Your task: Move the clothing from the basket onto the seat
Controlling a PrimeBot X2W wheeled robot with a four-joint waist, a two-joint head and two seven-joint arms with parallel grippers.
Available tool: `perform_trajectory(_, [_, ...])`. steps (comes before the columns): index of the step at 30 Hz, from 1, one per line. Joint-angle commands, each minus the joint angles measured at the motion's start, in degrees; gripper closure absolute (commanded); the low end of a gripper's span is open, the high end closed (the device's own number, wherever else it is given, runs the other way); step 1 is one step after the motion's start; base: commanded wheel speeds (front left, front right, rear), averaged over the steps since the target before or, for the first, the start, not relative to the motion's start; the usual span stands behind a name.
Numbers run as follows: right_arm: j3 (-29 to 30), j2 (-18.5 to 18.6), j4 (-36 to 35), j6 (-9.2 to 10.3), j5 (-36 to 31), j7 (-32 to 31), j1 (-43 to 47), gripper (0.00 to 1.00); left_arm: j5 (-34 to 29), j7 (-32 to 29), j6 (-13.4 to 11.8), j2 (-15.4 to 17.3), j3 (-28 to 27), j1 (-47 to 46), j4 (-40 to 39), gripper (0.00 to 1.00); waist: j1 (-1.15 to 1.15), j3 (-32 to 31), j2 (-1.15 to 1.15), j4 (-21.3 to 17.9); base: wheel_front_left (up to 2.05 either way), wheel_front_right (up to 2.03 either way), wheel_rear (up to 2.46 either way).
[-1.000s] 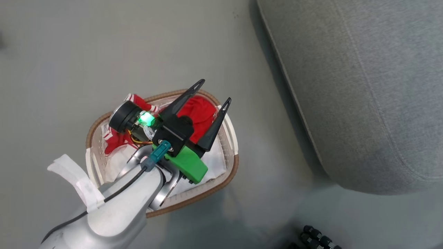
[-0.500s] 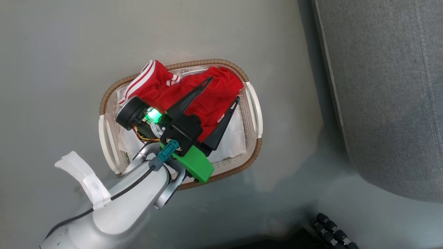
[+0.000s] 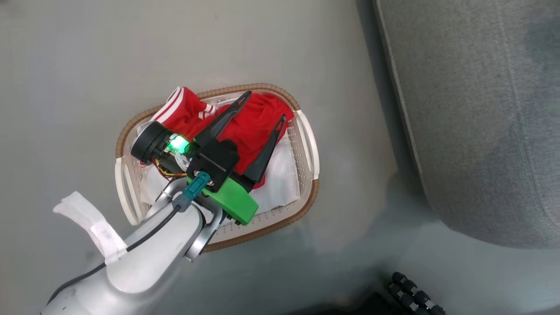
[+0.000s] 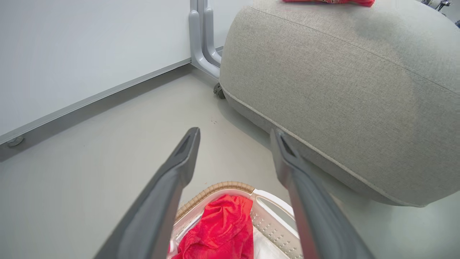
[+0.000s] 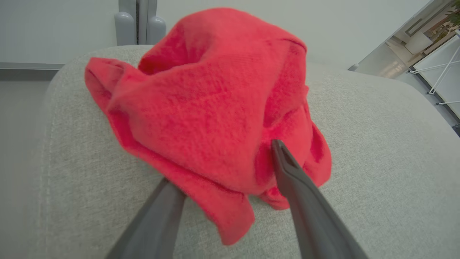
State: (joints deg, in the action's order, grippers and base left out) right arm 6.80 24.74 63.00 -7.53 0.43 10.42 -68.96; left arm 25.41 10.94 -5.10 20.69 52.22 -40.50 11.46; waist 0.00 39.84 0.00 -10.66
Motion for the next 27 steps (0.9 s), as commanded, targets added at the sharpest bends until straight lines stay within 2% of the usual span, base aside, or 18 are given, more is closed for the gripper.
perform_trajectory(1, [-0.55, -0.57, -0.35, 0.08, 0.02, 0.8, 1.84, 0.0, 0.6, 0.48, -0.41, 0.29, -0.37, 0.78, 0.19, 0.0, 0.0, -1.84, 0.0, -1.17, 0.0, 0.0, 0.0])
perform_trajectory(7, [-2.75, -2.01, -3.34, 0.08, 1.57, 2.61, 5.52, 0.0, 2.36, 2.11, -0.97, 0.03, -2.11, 2.1, 1.4, 0.0, 0.0, -6.5, 0.0, -1.47, 0.0, 0.0, 0.0])
perform_trajectory(13, [-6.13, -2.01, -8.08, 0.08, 3.86, 2.08, 8.31, 0.0, 5.32, 3.75, -2.1, -0.03, -5.93, 4.78, 3.87, 0.0, 0.0, -12.85, 0.0, 0.04, 0.0, 0.0, 0.0])
perform_trajectory(21, [-9.22, -4.0, -14.32, 0.08, 7.37, 0.98, 13.33, 0.0, 8.79, 4.26, -2.28, -1.77, -13.14, 10.09, 5.59, 0.0, 0.0, -21.09, 0.0, 4.86, 0.0, 0.0, 0.0])
perform_trajectory(27, [-9.06, -7.73, -17.18, 0.07, 9.72, 2.02, 19.13, 0.0, 8.28, 4.21, -2.11, -3.7, -20.22, 16.5, 5.29, 0.0, 0.0, -25.4, 0.0, 8.88, 0.0, 0.0, 0.0])
